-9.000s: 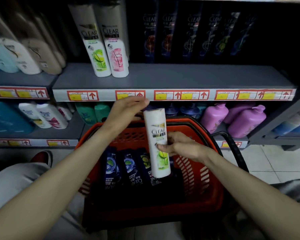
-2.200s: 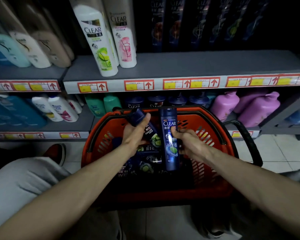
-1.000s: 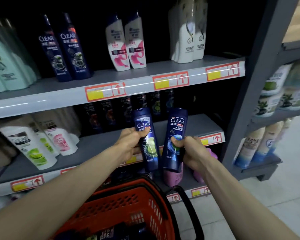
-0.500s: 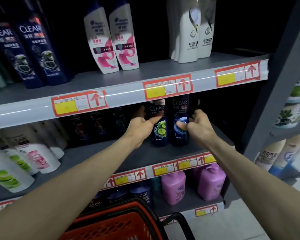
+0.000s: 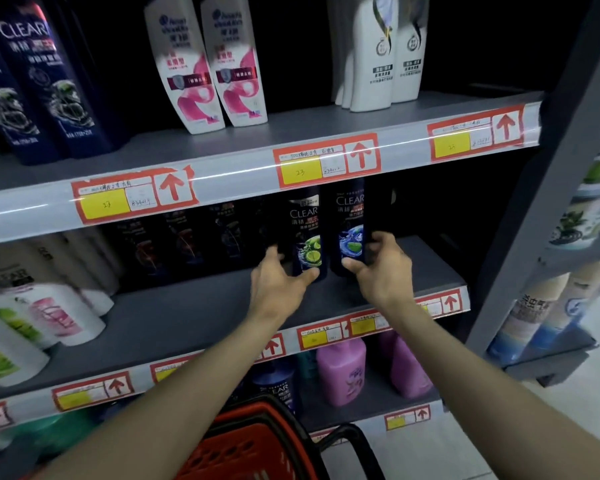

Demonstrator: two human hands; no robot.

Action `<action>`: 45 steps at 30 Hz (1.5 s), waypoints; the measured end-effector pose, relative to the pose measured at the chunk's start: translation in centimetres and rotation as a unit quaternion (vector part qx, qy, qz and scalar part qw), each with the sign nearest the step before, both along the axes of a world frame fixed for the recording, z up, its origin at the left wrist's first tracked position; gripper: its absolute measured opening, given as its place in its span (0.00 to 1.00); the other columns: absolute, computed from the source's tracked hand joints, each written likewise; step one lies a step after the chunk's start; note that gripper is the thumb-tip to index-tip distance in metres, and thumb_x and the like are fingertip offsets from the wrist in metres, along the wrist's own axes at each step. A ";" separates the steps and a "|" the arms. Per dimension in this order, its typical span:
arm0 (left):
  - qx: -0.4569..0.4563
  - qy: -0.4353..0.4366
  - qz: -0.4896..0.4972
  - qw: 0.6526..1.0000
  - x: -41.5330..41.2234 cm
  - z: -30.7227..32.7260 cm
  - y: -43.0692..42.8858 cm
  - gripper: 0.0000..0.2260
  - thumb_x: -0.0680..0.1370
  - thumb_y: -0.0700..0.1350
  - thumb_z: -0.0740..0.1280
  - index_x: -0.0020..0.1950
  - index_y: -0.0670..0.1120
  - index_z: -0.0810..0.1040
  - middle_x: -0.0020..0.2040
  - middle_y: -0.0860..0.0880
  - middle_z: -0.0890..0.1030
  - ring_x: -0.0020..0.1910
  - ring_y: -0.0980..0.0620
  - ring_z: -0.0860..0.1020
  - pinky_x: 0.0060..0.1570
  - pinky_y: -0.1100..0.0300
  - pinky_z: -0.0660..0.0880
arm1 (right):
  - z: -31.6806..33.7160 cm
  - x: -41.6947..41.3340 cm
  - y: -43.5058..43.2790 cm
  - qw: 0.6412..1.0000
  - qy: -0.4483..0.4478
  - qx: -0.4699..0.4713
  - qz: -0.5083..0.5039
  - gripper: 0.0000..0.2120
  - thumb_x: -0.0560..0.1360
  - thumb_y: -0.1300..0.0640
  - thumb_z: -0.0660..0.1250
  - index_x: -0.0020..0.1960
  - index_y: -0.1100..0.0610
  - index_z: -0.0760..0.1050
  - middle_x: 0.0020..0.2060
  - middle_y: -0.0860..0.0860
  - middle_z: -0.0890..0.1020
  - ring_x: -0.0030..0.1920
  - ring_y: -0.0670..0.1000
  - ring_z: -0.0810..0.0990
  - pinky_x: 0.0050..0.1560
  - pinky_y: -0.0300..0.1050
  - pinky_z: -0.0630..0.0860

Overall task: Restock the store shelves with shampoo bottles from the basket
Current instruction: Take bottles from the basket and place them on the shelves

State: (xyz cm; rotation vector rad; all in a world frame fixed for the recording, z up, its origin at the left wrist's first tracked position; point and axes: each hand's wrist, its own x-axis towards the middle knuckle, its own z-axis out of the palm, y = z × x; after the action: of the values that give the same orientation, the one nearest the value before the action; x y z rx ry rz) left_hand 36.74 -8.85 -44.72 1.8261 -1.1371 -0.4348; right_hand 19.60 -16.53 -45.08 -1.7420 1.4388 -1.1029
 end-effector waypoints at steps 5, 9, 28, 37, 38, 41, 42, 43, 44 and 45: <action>-0.004 -0.007 0.056 0.998 -0.8 -0.8 -0.3 0.22 0.74 0.52 0.79 0.65 0.46 0.82 0.50 0.53 0.84 0.54 0.52 0.84 0.54 0.60 0.78 | -0.9 1.2 1.1 0.992 0.102 -0.044 -0.057 0.29 0.72 0.43 0.78 0.65 0.59 0.74 0.57 0.57 0.83 0.57 0.62 0.82 0.54 0.55 0.79; 0.006 -0.021 0.062 0.998 -1.0 -0.7 -1.7 0.19 0.77 0.52 0.76 0.66 0.46 0.82 0.57 0.50 0.85 0.61 0.50 0.81 0.60 0.56 0.78 | -0.3 2.2 0.1 0.988 0.128 -0.043 -0.076 0.24 0.74 0.43 0.75 0.60 0.59 0.76 0.53 0.58 0.83 0.55 0.63 0.82 0.50 0.54 0.79; 0.082 -0.040 0.053 0.994 -0.8 -0.5 -3.5 0.18 0.79 0.57 0.71 0.59 0.44 0.82 0.57 0.44 0.85 0.59 0.43 0.81 0.55 0.54 0.77 | -1.8 3.8 -1.5 0.984 0.150 -0.046 -0.087 0.20 0.78 0.43 0.72 0.58 0.58 0.74 0.50 0.59 0.83 0.51 0.63 0.82 0.41 0.49 0.73; 0.081 0.009 -0.038 0.996 0.8 3.0 6.7 0.23 0.80 0.49 0.69 0.76 0.48 0.73 0.68 0.47 0.80 0.68 0.50 0.76 0.65 0.65 0.69 | 0.7 1.2 6.4 0.991 0.117 -0.058 -0.016 0.18 0.79 0.56 0.66 0.68 0.56 0.76 0.57 0.59 0.82 0.56 0.62 0.82 0.57 0.51 0.78; 0.073 -0.004 -0.044 0.996 1.3 3.3 8.6 0.21 0.80 0.49 0.69 0.73 0.50 0.76 0.65 0.49 0.81 0.66 0.51 0.78 0.66 0.62 0.72 | 1.1 1.2 8.0 0.990 0.126 -0.063 -0.006 0.18 0.78 0.56 0.65 0.68 0.55 0.77 0.58 0.59 0.81 0.55 0.62 0.82 0.58 0.52 0.78; 0.060 -0.046 -0.061 0.995 3.3 4.1 14.5 0.15 0.80 0.48 0.68 0.67 0.52 0.80 0.57 0.56 0.82 0.58 0.55 0.80 0.63 0.59 0.76 | 2.0 2.4 13.1 0.985 0.149 -0.061 0.060 0.16 0.77 0.55 0.65 0.64 0.53 0.78 0.56 0.57 0.84 0.55 0.60 0.82 0.58 0.52 0.79; 0.062 -0.061 -0.063 0.994 4.2 4.2 16.5 0.15 0.80 0.48 0.69 0.66 0.52 0.80 0.55 0.57 0.82 0.55 0.58 0.80 0.59 0.63 0.76 | 2.2 3.1 14.7 0.981 0.162 -0.053 0.089 0.15 0.77 0.55 0.66 0.63 0.54 0.79 0.55 0.55 0.85 0.55 0.59 0.83 0.58 0.52 0.79; 0.067 -0.076 -0.061 0.993 5.1 4.3 18.5 0.14 0.80 0.48 0.69 0.65 0.52 0.81 0.54 0.57 0.82 0.51 0.60 0.81 0.55 0.66 0.74 | 2.3 3.8 16.3 0.977 0.174 -0.045 0.118 0.14 0.78 0.54 0.67 0.62 0.54 0.79 0.54 0.54 0.86 0.56 0.58 0.83 0.59 0.50 0.78; 0.074 -0.087 -0.057 0.992 6.1 4.4 20.5 0.14 0.79 0.47 0.70 0.65 0.51 0.82 0.53 0.57 0.83 0.48 0.60 0.80 0.53 0.68 0.73 | 2.5 4.7 17.9 0.972 0.184 -0.036 0.144 0.14 0.78 0.53 0.67 0.62 0.54 0.80 0.54 0.52 0.87 0.56 0.56 0.83 0.59 0.49 0.78; 0.084 -0.092 -0.051 0.991 7.1 4.4 22.5 0.13 0.79 0.47 0.70 0.64 0.51 0.82 0.52 0.56 0.83 0.45 0.59 0.80 0.52 0.68 0.73 | 2.6 5.6 19.4 0.966 0.192 -0.026 0.168 0.13 0.78 0.52 0.68 0.61 0.54 0.80 0.54 0.51 0.87 0.56 0.55 0.83 0.59 0.49 0.78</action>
State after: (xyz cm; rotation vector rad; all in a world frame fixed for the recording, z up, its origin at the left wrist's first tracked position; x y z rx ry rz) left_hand 43.83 13.61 -40.27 1.9913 -1.3605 -0.4388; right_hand 25.22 2.84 -42.51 -2.2281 1.2641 -0.6520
